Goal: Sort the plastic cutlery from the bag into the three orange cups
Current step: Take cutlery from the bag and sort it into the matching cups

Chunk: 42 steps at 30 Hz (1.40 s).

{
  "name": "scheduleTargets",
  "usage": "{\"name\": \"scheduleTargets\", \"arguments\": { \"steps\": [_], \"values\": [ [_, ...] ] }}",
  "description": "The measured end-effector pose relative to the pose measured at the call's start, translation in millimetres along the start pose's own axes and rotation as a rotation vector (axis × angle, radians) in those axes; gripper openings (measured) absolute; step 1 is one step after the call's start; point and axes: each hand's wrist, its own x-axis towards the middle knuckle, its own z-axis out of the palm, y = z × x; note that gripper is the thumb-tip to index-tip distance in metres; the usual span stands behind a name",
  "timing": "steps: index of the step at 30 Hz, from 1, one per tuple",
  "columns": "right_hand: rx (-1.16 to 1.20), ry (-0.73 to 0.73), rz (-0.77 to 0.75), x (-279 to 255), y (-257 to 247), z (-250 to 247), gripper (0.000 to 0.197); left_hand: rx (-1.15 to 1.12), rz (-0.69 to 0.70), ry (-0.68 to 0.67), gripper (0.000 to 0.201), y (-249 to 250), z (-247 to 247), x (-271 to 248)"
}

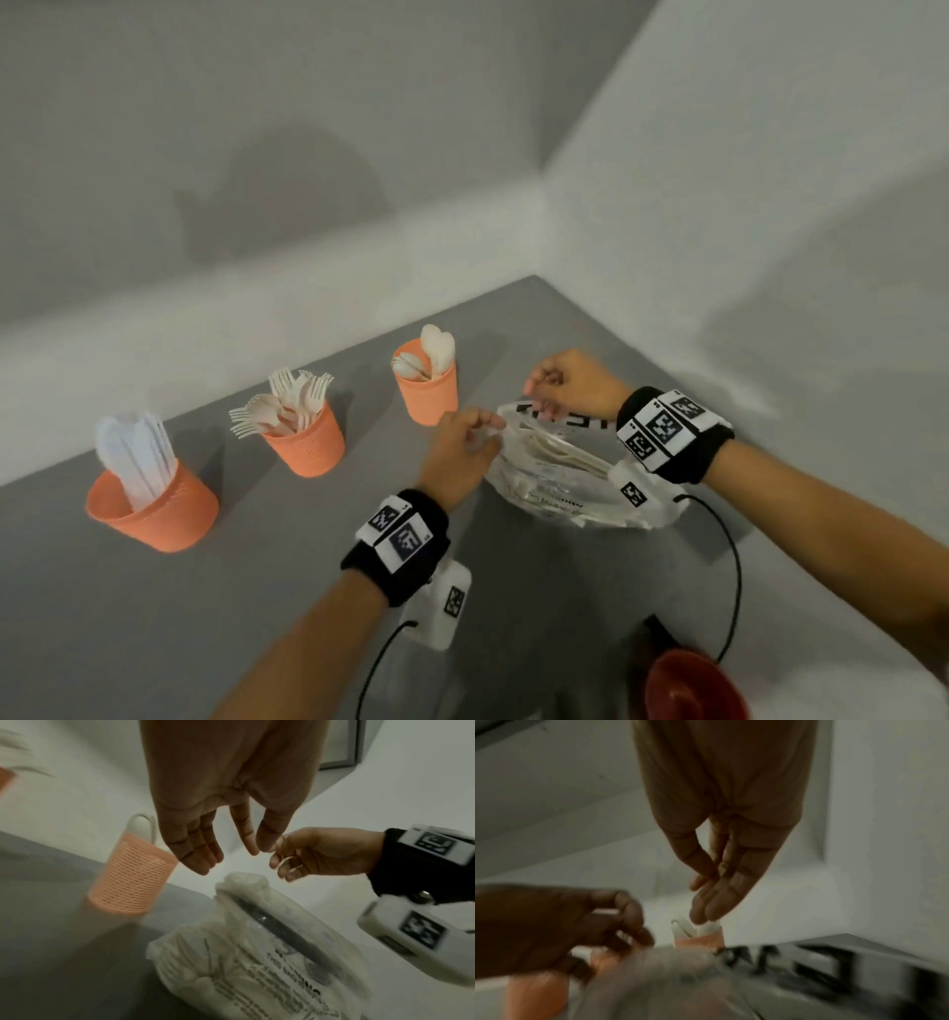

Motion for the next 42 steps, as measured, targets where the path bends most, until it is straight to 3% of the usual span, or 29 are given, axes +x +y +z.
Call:
{"name": "scheduleTargets", "arguments": {
  "steps": [5,10,14,23,33,42],
  "values": [
    [-0.655,-0.099,0.101,-26,57,10,0.014,0.298,-0.062,-0.066,0.025,17,37,21],
    [-0.77,-0.098,0.194,-30,85,26,0.037,0.449,-0.201,-0.162,0.045,21,45,24],
    [-0.792,-0.216,0.228,-23,81,29,0.062,0.488,-0.194,-0.235,0.058,23,40,22],
    [-0.508,-0.303,0.194,-22,76,33,0.085,0.561,-0.07,-0.34,0.071,20,24,11],
    [-0.456,-0.272,0.196,-23,73,43,0.082,0.583,-0.084,-0.308,0.07,22,12,3],
    [-0.446,-0.287,0.212,-20,67,38,0.052,0.543,-0.203,-0.227,0.066,23,13,3]
  ]
}}
